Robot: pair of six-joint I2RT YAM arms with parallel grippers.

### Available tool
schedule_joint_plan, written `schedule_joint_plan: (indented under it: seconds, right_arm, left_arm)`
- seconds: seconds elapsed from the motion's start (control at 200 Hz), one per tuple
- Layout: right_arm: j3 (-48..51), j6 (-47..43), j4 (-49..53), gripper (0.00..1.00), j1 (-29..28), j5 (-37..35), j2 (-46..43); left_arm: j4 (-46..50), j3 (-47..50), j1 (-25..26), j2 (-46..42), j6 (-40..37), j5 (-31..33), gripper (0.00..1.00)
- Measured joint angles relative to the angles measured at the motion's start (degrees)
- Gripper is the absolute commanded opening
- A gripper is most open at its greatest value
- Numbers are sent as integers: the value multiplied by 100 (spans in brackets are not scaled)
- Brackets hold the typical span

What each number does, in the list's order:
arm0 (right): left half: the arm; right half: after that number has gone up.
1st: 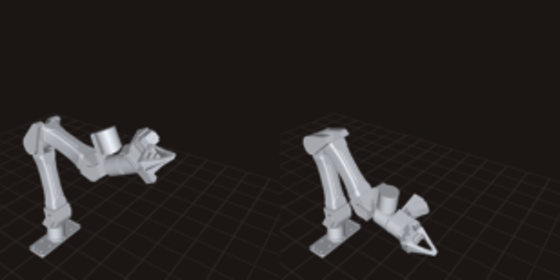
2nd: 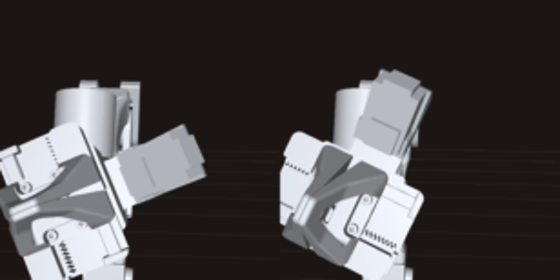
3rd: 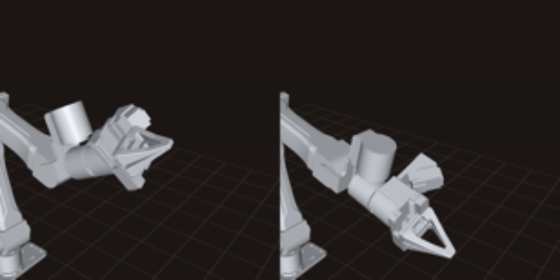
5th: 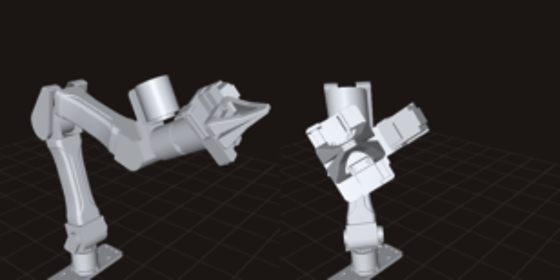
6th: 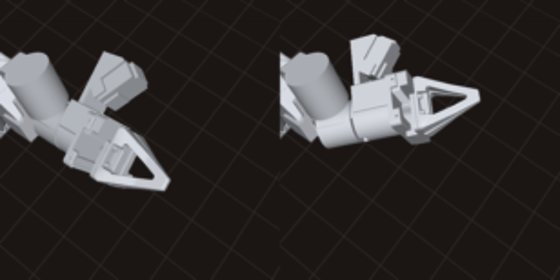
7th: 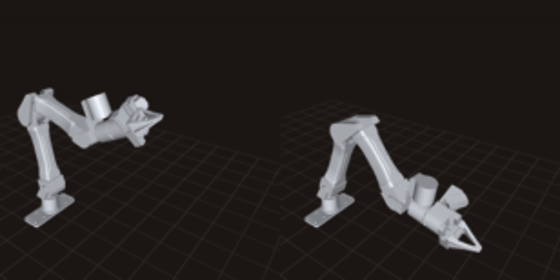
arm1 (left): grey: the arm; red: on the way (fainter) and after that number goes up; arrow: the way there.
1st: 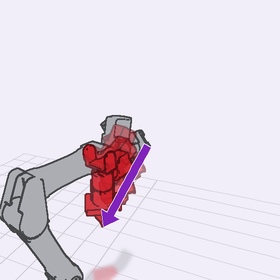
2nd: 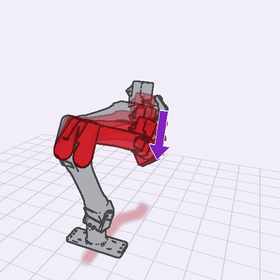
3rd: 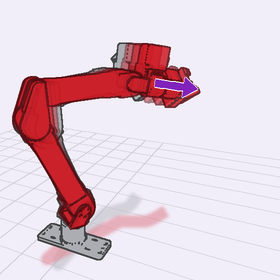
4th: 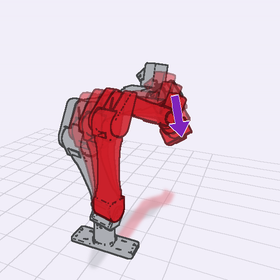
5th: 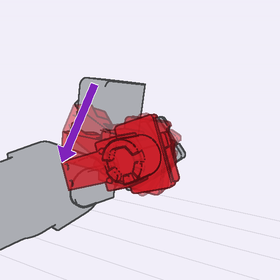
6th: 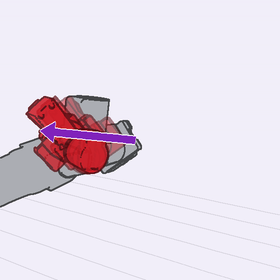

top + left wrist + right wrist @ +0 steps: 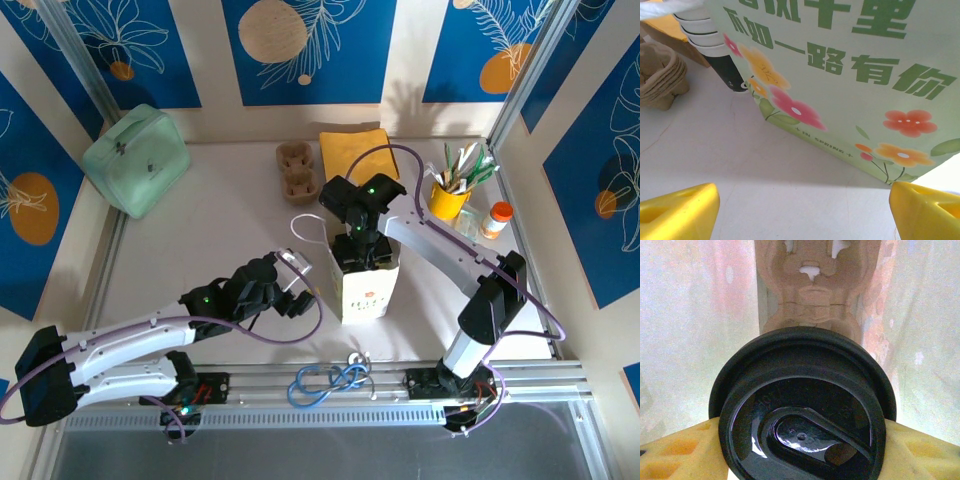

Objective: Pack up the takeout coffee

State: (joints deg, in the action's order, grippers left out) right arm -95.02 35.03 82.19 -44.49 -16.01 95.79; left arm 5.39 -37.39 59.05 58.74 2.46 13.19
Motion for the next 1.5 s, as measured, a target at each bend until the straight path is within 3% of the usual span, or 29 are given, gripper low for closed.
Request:
schedule_joint_plan:
  seconds: [1.501]
  right_arm:
    - [483,212,-256,62,79,55,0]
  left_arm:
    - [0,0,0,-7,4,2,88]
